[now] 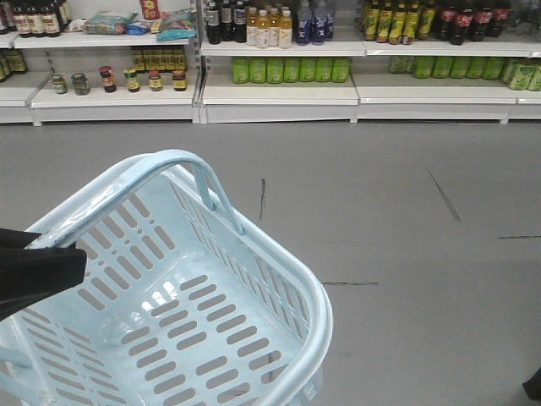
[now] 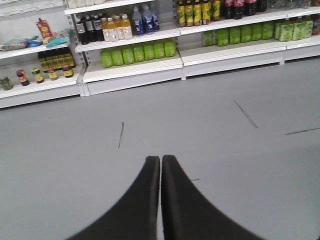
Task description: Pick three apples into basket with both arms
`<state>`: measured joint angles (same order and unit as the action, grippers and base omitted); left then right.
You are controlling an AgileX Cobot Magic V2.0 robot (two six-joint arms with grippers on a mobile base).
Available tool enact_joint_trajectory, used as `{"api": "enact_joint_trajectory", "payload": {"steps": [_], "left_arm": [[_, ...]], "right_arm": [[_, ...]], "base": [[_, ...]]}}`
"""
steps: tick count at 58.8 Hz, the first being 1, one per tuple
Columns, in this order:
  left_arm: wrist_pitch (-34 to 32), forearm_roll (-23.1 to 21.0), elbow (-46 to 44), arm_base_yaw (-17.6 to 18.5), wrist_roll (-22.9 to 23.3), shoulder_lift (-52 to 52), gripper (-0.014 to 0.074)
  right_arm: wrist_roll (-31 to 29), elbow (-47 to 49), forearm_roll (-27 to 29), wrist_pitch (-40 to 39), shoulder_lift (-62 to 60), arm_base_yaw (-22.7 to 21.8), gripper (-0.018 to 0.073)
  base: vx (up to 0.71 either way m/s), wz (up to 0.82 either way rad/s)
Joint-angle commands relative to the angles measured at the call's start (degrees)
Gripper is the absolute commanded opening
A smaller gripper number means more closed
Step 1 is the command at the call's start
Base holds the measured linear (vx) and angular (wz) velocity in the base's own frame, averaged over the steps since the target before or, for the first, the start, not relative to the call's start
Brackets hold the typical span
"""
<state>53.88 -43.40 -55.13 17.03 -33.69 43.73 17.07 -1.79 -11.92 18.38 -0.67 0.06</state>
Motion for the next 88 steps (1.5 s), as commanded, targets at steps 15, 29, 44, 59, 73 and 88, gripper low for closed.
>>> {"api": "enact_joint_trajectory", "payload": {"steps": [15, 29, 44, 59, 73, 88], "left_arm": [[-3.70, -3.73, -1.47, 0.19, 0.14, -0.14, -0.0006], [-3.70, -3.73, -1.47, 0.19, 0.14, -0.14, -0.0006], [-3.70, -3.73, -1.47, 0.19, 0.14, -0.14, -0.0006], [-3.70, -3.73, -1.47, 0.19, 0.14, -0.14, -0.0006], [-3.70, -3.73, -1.47, 0.19, 0.14, -0.14, -0.0006], [-3.70, -3.73, -1.47, 0.19, 0.14, -0.14, -0.0006]], "right_arm": [[0.01, -0.51, -0.96, -4.16, -0.09, -0.18, -0.0005], [0.01, -0.51, -0.96, -4.16, -0.09, -0.18, -0.0005], [0.01, -0.51, -0.96, -4.16, -0.09, -0.18, -0.0005], [0.01, -0.51, -0.96, -4.16, -0.09, -0.18, -0.0005], [0.01, -0.51, -0.96, -4.16, -0.09, -0.18, -0.0005], [0.01, -0.51, -0.96, -4.16, -0.09, -0.18, -0.0005]], "base": [[0.24, -0.45], [0.19, -0.60], [0.16, -0.62], [0.15, -0.60], [0.15, -0.57], [0.14, -0.56]]}}
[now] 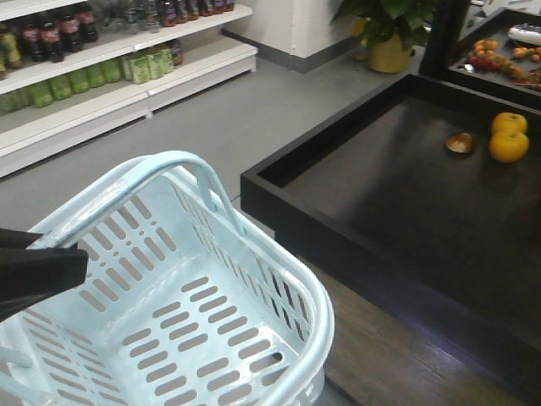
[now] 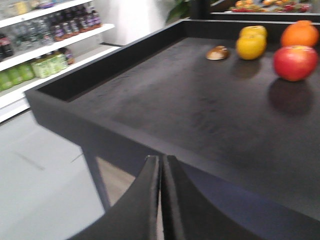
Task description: Pick three apples into basket with both arms
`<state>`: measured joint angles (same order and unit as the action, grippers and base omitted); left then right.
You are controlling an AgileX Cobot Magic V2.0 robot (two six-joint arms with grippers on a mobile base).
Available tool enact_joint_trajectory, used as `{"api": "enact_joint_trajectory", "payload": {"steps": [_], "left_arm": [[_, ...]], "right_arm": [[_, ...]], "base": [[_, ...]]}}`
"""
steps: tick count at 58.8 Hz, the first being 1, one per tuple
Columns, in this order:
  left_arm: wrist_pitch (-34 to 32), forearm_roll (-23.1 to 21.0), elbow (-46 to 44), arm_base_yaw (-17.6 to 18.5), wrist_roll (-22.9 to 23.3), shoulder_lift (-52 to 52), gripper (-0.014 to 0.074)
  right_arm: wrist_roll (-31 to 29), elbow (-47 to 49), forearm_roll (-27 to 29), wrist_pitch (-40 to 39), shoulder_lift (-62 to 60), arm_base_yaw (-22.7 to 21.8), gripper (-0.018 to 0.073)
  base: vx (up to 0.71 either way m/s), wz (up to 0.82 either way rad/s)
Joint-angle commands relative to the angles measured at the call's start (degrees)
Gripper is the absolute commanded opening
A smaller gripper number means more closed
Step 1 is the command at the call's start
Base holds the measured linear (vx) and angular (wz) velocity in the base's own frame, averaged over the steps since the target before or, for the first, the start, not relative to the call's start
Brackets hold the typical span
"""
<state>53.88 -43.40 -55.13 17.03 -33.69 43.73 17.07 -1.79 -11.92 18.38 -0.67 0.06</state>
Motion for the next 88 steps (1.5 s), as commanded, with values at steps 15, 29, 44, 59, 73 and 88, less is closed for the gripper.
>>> {"api": "enact_joint_trajectory", "payload": {"steps": [15, 29, 44, 59, 73, 88], "left_arm": [[-3.70, -3.73, -1.47, 0.19, 0.14, -0.14, -0.0006], [-3.70, -3.73, -1.47, 0.19, 0.14, -0.14, -0.0006], [-3.70, -3.73, -1.47, 0.19, 0.14, -0.14, -0.0006], [-3.70, -3.73, -1.47, 0.19, 0.14, -0.14, -0.0006], [-3.70, -3.73, -1.47, 0.19, 0.14, -0.14, -0.0006], [-3.70, -3.73, -1.47, 0.19, 0.14, -0.14, -0.0006]], "right_arm": [[0.01, -0.51, -0.96, -4.16, -0.09, -0.18, -0.0005], [0.01, -0.51, -0.96, -4.16, -0.09, -0.18, -0.0005], [0.01, -0.51, -0.96, -4.16, -0.09, -0.18, -0.0005], [0.01, -0.51, -0.96, -4.16, -0.09, -0.18, -0.0005], [0.01, -0.51, -0.96, -4.16, -0.09, -0.18, -0.0005], [0.01, -0.51, -0.96, -4.16, -0.09, -0.18, -0.0005]], "base": [[0.13, -0.56], [0.12, -0.50], [0.10, -0.41], [0.07, -0.34], [0.05, -0.27], [0.04, -0.26]]}}
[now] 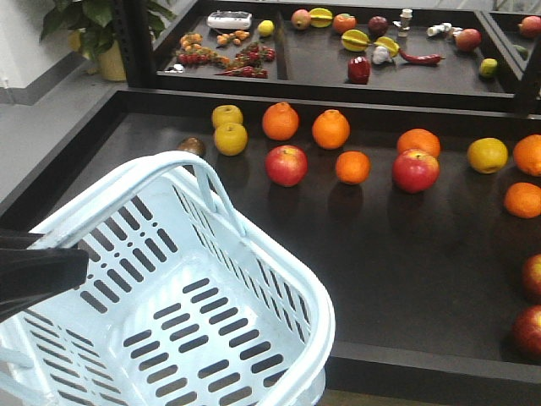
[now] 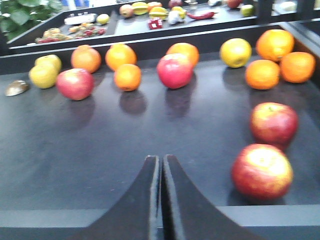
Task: Pick three apples into basket with both arms
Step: 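Drive the base up to the fruit table edge holding the basket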
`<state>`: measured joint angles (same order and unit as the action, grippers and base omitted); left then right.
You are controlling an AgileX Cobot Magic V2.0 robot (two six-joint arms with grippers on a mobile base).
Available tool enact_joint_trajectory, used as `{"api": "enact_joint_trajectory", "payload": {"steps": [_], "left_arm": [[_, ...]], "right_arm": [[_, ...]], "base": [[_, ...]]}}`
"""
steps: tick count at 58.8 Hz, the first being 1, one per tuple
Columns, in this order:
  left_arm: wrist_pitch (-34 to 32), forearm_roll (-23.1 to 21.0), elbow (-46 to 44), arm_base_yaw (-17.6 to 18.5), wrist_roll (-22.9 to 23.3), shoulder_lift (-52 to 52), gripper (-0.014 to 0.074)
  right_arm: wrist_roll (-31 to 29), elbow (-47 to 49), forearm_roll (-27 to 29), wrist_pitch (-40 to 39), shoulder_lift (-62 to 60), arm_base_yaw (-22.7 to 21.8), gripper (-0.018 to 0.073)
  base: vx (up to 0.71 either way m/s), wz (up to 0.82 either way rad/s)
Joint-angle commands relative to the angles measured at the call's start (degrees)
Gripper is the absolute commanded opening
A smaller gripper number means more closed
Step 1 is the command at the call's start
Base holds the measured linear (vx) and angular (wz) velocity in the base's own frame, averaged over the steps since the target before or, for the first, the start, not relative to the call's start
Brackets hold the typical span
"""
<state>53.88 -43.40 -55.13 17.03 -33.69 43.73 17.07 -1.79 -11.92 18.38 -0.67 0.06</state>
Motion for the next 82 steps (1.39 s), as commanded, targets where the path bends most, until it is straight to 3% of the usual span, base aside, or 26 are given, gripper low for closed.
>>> {"api": "enact_joint_trajectory", "payload": {"steps": [1, 82], "left_arm": [[-3.70, -3.73, -1.47, 0.19, 0.14, -0.14, -0.0006], [-3.70, -3.73, -1.47, 0.19, 0.14, -0.14, -0.0006]], "right_arm": [[0.01, -0.51, -0.96, -4.16, -0.09, -0.18, -0.0005], [0.01, -0.51, -0.96, -4.16, -0.09, -0.18, -0.0005]], "base": [[0.05, -0.22], [0.07, -0.18]]}}
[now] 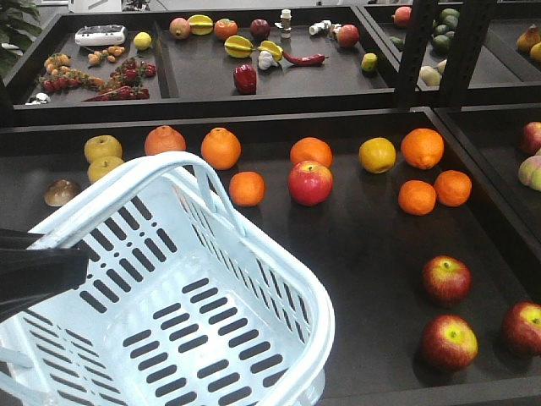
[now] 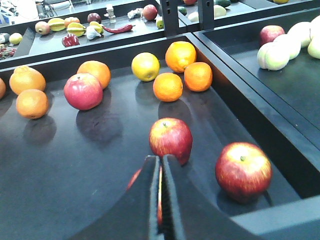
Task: Pick three apples into basket with both arms
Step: 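Drive the base up to the fruit table edge holding the basket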
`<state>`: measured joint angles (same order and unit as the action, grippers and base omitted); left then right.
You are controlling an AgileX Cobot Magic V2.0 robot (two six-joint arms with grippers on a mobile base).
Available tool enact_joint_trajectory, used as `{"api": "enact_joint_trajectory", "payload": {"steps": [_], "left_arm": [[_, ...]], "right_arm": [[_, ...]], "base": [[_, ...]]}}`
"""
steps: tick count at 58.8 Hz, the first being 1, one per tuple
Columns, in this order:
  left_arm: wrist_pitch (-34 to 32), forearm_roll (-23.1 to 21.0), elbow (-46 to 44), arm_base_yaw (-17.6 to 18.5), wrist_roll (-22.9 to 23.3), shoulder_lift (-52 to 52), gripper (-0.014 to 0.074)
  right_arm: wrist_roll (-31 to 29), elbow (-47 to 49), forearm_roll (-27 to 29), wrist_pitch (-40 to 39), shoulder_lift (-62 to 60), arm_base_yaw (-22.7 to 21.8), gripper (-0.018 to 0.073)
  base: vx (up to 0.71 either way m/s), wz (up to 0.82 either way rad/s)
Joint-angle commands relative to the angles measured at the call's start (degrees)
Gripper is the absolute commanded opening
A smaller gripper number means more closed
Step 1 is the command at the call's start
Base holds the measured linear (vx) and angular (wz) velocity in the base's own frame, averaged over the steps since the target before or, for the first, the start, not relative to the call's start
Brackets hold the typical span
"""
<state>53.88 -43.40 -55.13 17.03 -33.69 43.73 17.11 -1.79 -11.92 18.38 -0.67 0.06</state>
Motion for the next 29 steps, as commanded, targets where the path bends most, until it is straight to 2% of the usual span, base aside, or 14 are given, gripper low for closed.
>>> {"api": "enact_joint_trajectory", "payload": {"steps": [1, 29], "left_arm": [[-3.70, -3.73, -1.47, 0.19, 0.14, -0.14, -0.0006], [-3.70, -3.73, -1.47, 0.19, 0.14, -0.14, -0.0006]], "right_arm": [[-0.04, -0.51, -0.96, -4.16, -0.09, -0.18, -0.0005], [-0.04, -0.51, -0.96, -4.16, -0.09, -0.18, -0.0005]], "base": [[0.10, -0.01], [0.11, 0.06]]}}
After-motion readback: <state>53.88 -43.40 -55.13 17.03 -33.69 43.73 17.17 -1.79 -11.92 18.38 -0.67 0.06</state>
